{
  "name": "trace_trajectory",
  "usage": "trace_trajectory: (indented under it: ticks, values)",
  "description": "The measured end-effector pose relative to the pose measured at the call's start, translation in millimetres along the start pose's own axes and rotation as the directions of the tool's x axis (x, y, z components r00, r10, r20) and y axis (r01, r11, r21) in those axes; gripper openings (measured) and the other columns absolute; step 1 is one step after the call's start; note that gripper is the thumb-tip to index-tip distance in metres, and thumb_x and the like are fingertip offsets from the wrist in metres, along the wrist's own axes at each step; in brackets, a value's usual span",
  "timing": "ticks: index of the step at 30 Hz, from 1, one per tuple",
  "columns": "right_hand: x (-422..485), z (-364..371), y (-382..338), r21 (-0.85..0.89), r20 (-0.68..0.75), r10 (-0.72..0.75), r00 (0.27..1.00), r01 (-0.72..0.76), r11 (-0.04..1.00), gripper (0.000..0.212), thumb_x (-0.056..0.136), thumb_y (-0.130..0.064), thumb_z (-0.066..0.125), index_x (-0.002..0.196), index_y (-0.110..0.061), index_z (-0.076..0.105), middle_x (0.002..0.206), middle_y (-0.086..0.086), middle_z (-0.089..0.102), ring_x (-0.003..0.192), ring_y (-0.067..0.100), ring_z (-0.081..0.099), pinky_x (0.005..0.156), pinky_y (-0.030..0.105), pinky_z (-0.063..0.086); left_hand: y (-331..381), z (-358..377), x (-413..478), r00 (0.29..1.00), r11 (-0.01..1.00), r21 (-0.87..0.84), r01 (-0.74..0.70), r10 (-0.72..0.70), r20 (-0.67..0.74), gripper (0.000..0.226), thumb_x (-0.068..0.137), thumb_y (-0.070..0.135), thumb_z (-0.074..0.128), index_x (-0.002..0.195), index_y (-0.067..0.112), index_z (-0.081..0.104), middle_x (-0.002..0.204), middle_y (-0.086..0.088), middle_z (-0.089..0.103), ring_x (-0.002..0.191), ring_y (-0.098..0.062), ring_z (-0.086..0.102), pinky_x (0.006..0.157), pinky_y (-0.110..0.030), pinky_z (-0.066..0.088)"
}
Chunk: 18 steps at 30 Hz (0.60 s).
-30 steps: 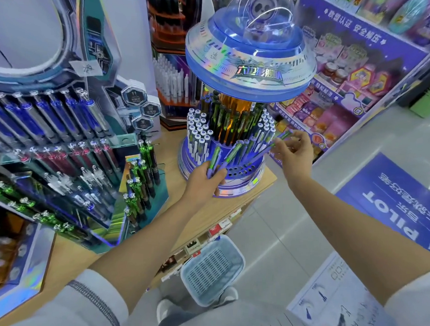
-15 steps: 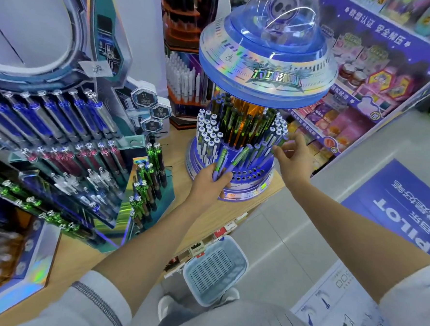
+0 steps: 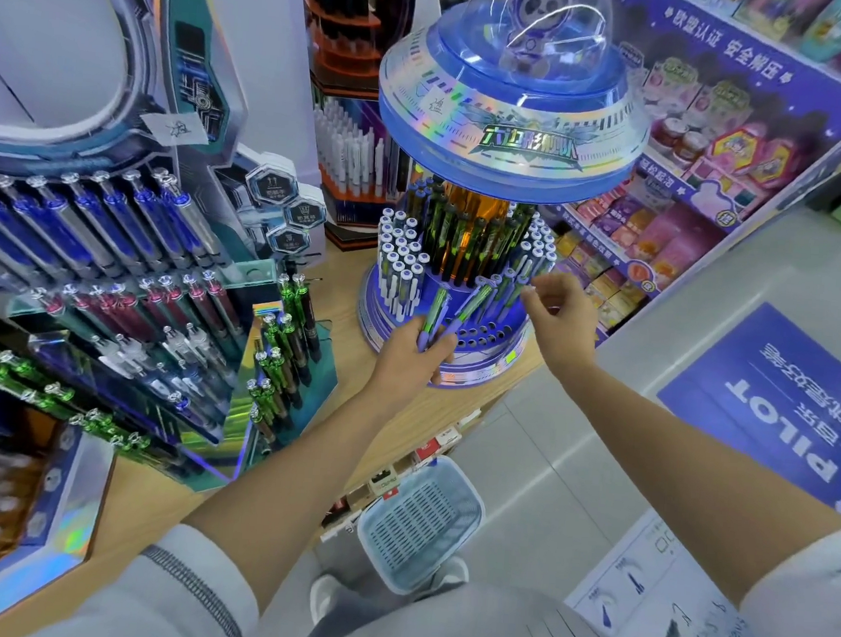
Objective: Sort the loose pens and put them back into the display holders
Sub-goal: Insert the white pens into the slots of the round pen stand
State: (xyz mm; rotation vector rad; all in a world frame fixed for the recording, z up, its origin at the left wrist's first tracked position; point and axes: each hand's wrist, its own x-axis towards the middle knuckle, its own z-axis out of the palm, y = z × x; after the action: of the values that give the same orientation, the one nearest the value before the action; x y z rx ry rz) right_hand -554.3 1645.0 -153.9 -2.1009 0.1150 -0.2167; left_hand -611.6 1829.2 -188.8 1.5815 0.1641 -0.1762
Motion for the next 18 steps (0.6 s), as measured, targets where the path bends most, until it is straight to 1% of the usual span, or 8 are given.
trace_trajectory:
  ticks: [2, 4, 6, 9, 11, 13, 16, 18]
  values:
    - [-6.9, -2.6, -5.6, 0.126, 0.159, 0.008, 0.987, -0.028, 0.992, 0.02, 0.092, -0.024, 0.065, 0.103, -0.007, 0.061, 0.084, 0.005, 0.065, 0.07, 0.011, 0.06, 0.068, 0.019, 0.053, 1.0, 3.9, 0.2, 1.0, 1.0, 0.021, -0.02, 0.019, 0.016, 0.007, 0.095, 0.02, 0.058, 0.09, 0.017, 0.057, 0.077, -0.003, 0.065, 0.047, -0.013, 0.05, 0.052, -0.023, 0.045]
    - [-13.1, -2.5, -10.6, 0.234, 0.357, 0.043, 0.933, -0.134, 0.963, 0.023, 0.091, -0.02, 0.066, 0.105, -0.002, 0.061, 0.084, 0.01, 0.067, 0.067, 0.012, 0.064, 0.068, 0.022, 0.056, 3.9, 9.1, -0.3, 0.999, 0.999, 0.032, -0.029, 0.028, 0.036, 0.008, 0.095, 0.019, 0.058, 0.087, 0.018, 0.056, 0.078, -0.005, 0.064, 0.044, -0.011, 0.049, 0.051, -0.023, 0.044]
    - [-16.5, -1.5, -13.8, 0.311, 0.43, 0.031, 0.902, -0.181, 0.933, 0.011, 0.09, -0.012, 0.064, 0.093, -0.002, 0.059, 0.076, 0.004, 0.068, 0.064, 0.011, 0.066, 0.067, 0.021, 0.056, 6.7, 13.4, -1.2, 0.998, 0.999, 0.031, -0.032, 0.031, 0.046, 0.01, 0.095, 0.017, 0.058, 0.086, 0.017, 0.055, 0.078, -0.007, 0.062, 0.041, -0.007, 0.048, 0.048, -0.018, 0.044]
    - [-14.3, -6.4, -14.6, 0.399, 0.348, 0.026, 0.937, -0.173, 0.901, 0.008, 0.092, -0.006, 0.061, 0.086, -0.007, 0.057, 0.068, -0.001, 0.069, 0.064, 0.013, 0.068, 0.066, 0.024, 0.057, 6.7, 14.4, -1.1, 0.998, 0.999, 0.024, -0.023, 0.022, 0.061, 0.007, 0.096, 0.016, 0.057, 0.091, 0.01, 0.056, 0.077, -0.005, 0.062, 0.041, -0.008, 0.048, 0.048, -0.018, 0.044]
    - [-6.0, -15.4, -12.0, 0.421, 0.207, 0.062, 0.976, -0.146, 0.896, 0.009, 0.095, -0.009, 0.058, 0.086, -0.009, 0.055, 0.068, 0.0, 0.069, 0.065, 0.014, 0.068, 0.067, 0.026, 0.057, 4.6, 11.9, 0.1, 0.999, 1.0, 0.009, 0.004, -0.004, 0.054, 0.01, 0.096, 0.015, 0.056, 0.097, 0.005, 0.057, 0.076, -0.006, 0.061, 0.043, -0.009, 0.048, 0.048, -0.02, 0.045]
    - [4.1, -26.0, -6.8, 0.409, 0.045, 0.109, 0.993, -0.118, 0.905, 0.006, 0.097, -0.012, 0.056, 0.092, -0.009, 0.052, 0.072, 0.002, 0.067, 0.064, 0.014, 0.067, 0.068, 0.028, 0.058, 3.0, 9.2, 0.8, 0.999, 1.0, 0.004, 0.019, -0.019, 0.041, 0.011, 0.097, 0.015, 0.056, 0.097, 0.004, 0.058, 0.077, -0.007, 0.06, 0.044, -0.01, 0.048, 0.048, -0.021, 0.047]
    - [11.6, -34.4, 1.7, 0.305, -0.085, 0.113, 0.99, -0.082, 0.949, 0.013, 0.097, -0.015, 0.056, 0.106, -0.011, 0.048, 0.075, 0.001, 0.063, 0.069, 0.02, 0.065, 0.075, 0.037, 0.056, 3.7, 9.9, 2.2, 0.999, 1.0, 0.022, 0.022, -0.023, 0.046, 0.013, 0.097, 0.018, 0.055, 0.097, 0.005, 0.059, 0.077, -0.007, 0.061, 0.047, -0.013, 0.049, 0.053, -0.025, 0.048]
    - [12.2, -32.3, 3.8, 0.177, -0.095, 0.068, 0.993, -0.05, 0.983, 0.02, 0.096, -0.016, 0.056, 0.115, -0.012, 0.05, 0.076, -0.003, 0.061, 0.071, 0.018, 0.063, 0.074, 0.036, 0.054, 5.5, 11.6, 3.8, 0.998, 0.999, 0.039, 0.023, -0.026, 0.056, 0.014, 0.097, 0.02, 0.054, 0.097, 0.006, 0.059, 0.079, -0.007, 0.062, 0.048, -0.013, 0.05, 0.059, -0.028, 0.048]
